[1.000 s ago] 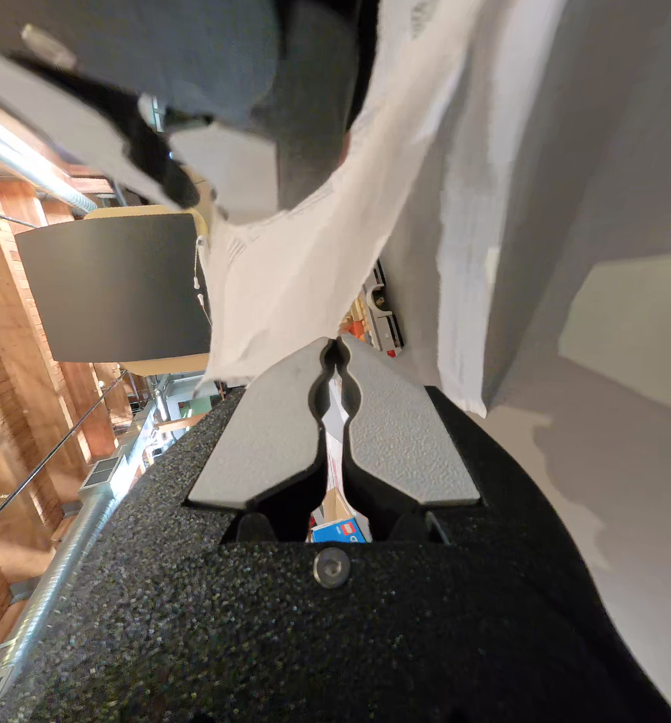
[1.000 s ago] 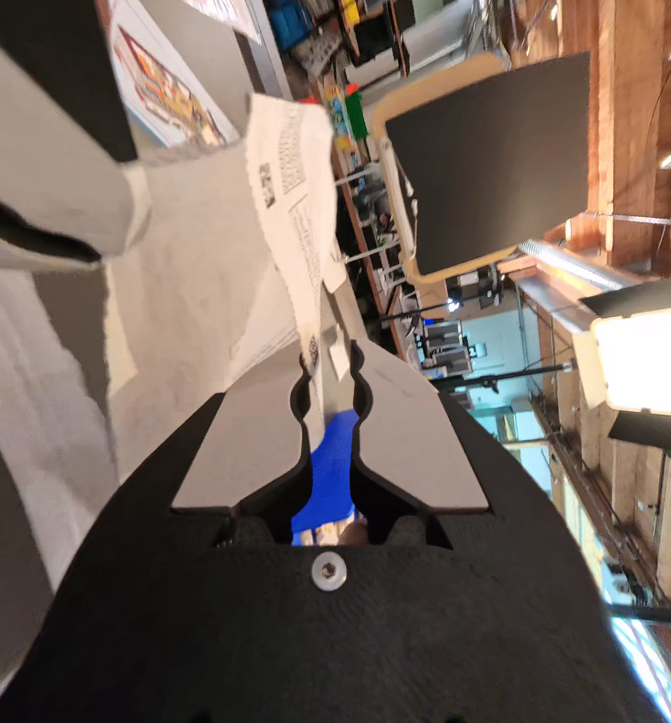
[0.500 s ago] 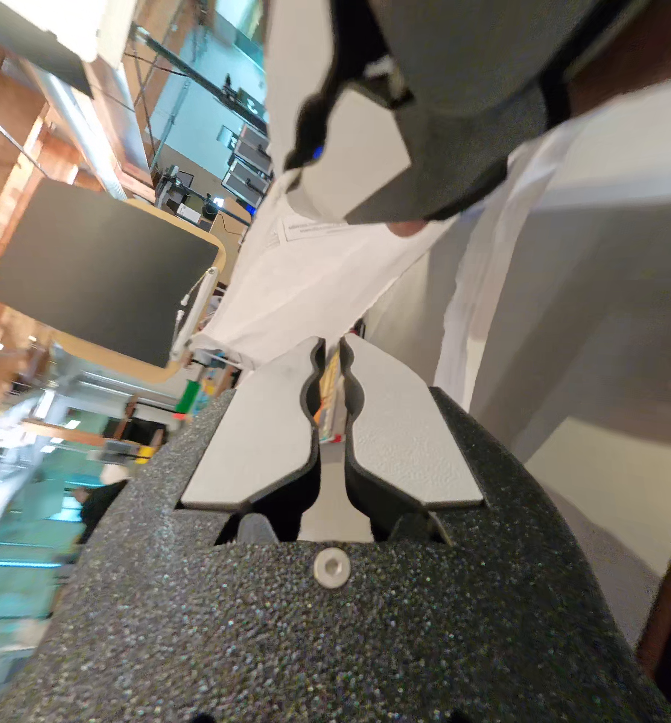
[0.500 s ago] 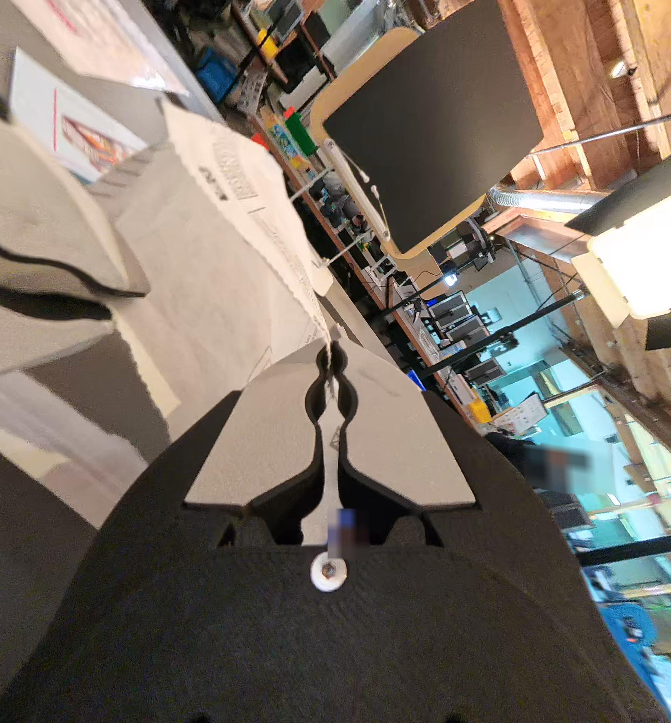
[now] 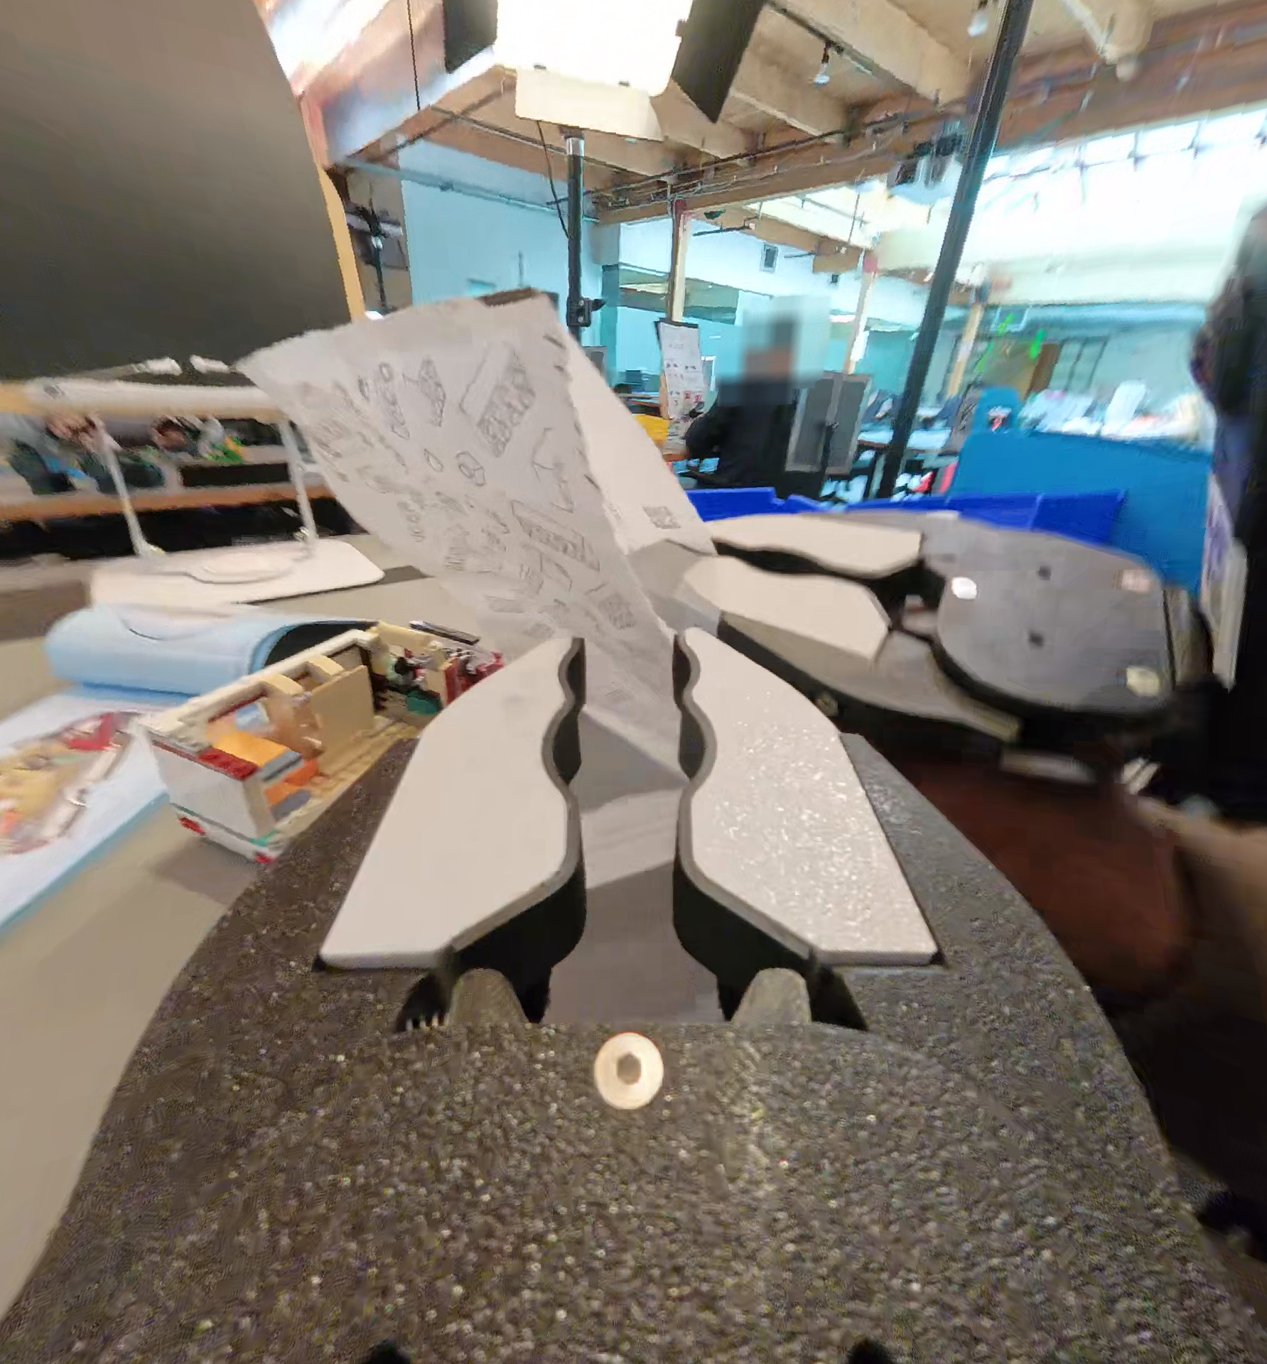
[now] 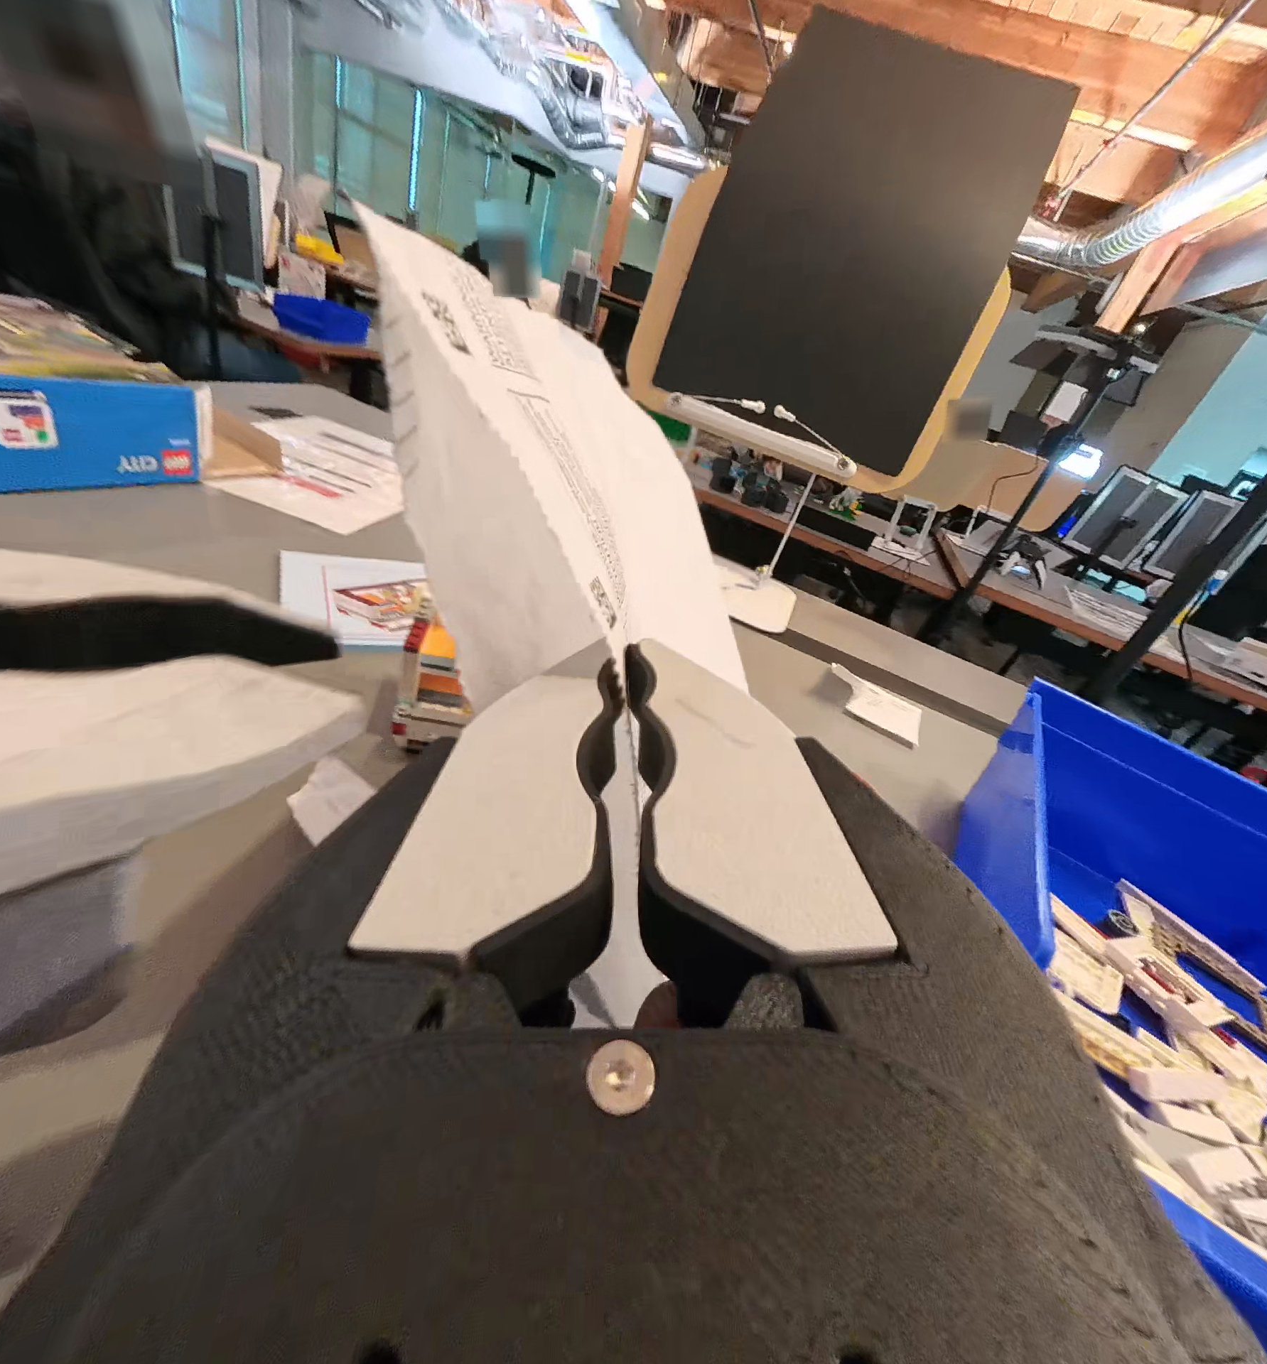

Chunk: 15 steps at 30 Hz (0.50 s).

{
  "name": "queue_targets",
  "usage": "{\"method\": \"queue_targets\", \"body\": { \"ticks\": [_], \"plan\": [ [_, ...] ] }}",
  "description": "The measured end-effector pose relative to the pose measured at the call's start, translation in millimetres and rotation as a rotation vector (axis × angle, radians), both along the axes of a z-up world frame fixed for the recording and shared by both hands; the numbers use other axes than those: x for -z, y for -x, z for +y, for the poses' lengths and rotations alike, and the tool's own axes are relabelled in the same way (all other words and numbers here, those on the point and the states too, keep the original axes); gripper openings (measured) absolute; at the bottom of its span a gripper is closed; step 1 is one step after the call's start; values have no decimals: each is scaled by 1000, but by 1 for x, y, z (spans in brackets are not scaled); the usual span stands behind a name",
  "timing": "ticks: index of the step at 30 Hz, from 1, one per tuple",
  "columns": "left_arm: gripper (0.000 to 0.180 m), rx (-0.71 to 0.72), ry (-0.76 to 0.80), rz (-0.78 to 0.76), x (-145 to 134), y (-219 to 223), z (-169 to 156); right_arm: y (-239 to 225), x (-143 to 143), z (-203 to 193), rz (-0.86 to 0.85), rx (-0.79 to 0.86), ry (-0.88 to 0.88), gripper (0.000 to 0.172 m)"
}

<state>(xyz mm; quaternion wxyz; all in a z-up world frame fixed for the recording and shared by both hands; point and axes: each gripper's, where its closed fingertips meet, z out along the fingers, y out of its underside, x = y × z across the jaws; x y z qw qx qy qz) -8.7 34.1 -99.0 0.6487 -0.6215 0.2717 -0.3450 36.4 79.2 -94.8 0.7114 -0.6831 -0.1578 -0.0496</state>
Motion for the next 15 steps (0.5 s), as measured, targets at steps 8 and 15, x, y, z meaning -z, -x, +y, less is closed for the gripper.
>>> {"method": "queue_targets", "body": {
  "ticks": [8, 15],
  "plan": [
    [33, 77, 143, -132, -14, 0, 10, 20, -10, -11, -160, 29, -146, 0],
    [36, 77, 147, -146, -13, 4, 5, 24, -9, -13, -219, 70, -168, 0]
  ]
}}
